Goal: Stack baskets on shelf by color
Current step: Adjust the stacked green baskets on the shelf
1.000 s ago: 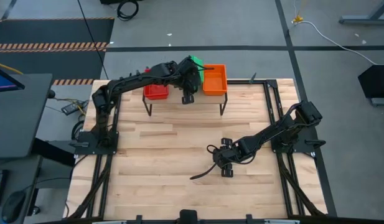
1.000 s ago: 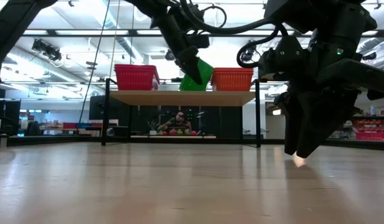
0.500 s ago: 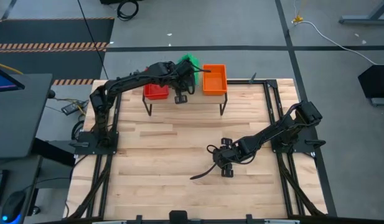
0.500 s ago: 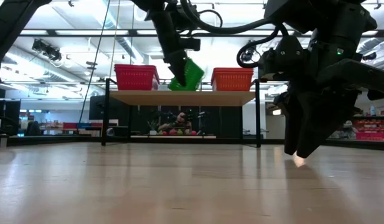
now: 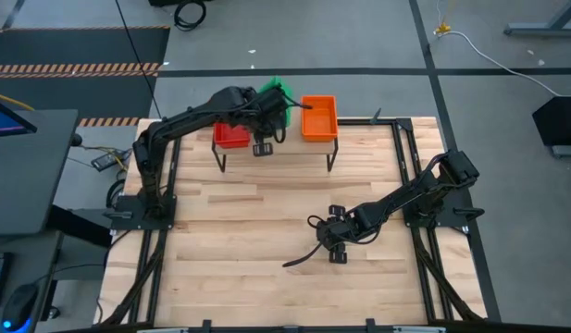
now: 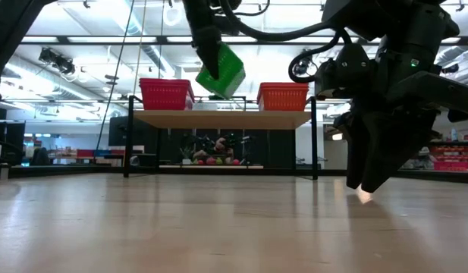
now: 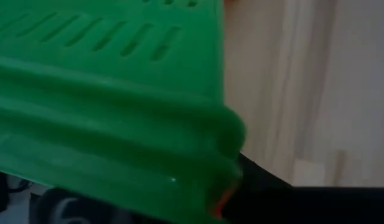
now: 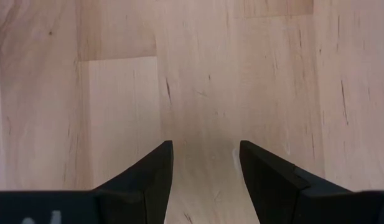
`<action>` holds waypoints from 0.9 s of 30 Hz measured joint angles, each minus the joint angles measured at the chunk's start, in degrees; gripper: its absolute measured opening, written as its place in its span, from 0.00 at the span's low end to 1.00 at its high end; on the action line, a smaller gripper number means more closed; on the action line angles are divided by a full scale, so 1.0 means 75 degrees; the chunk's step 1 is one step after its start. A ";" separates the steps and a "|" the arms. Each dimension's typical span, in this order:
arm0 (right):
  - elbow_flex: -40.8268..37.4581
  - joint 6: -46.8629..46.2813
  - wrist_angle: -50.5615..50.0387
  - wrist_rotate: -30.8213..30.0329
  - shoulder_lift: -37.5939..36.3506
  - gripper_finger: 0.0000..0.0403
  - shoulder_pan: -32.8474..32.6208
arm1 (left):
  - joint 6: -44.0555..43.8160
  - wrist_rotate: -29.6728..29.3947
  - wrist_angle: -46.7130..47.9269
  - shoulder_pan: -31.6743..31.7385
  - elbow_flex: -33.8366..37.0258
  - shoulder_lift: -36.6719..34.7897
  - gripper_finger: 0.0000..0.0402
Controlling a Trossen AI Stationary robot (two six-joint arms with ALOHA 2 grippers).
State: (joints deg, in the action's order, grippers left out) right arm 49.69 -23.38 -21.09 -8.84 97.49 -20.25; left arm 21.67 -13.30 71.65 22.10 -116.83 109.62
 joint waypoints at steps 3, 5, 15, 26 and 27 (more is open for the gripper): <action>0.0000 0.0000 0.0002 0.0000 0.0000 0.48 0.0000 | 0.0002 -0.0009 0.0520 -0.0064 -0.0008 0.0025 0.07; 0.0000 0.0000 0.0002 0.0000 0.0000 0.48 0.0003 | 0.0003 -0.0051 0.0500 -0.0068 0.0035 0.0029 0.05; 0.0000 0.0000 0.0002 0.0000 0.0000 0.48 0.0003 | -0.0067 -0.0252 0.0251 -0.0077 0.0037 0.0029 0.18; 0.0000 0.0000 0.0002 0.0001 0.0000 0.48 0.0003 | -0.0427 -0.0251 0.0348 -0.0181 0.0037 0.0029 0.27; 0.0000 0.0000 0.0002 0.0000 0.0000 0.48 0.0003 | -0.0444 -0.0250 0.0344 -0.0195 0.0037 0.0029 0.27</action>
State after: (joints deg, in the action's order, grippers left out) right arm 49.69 -23.38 -21.08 -8.84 97.49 -20.23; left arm 18.33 -15.17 74.23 20.64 -116.55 109.84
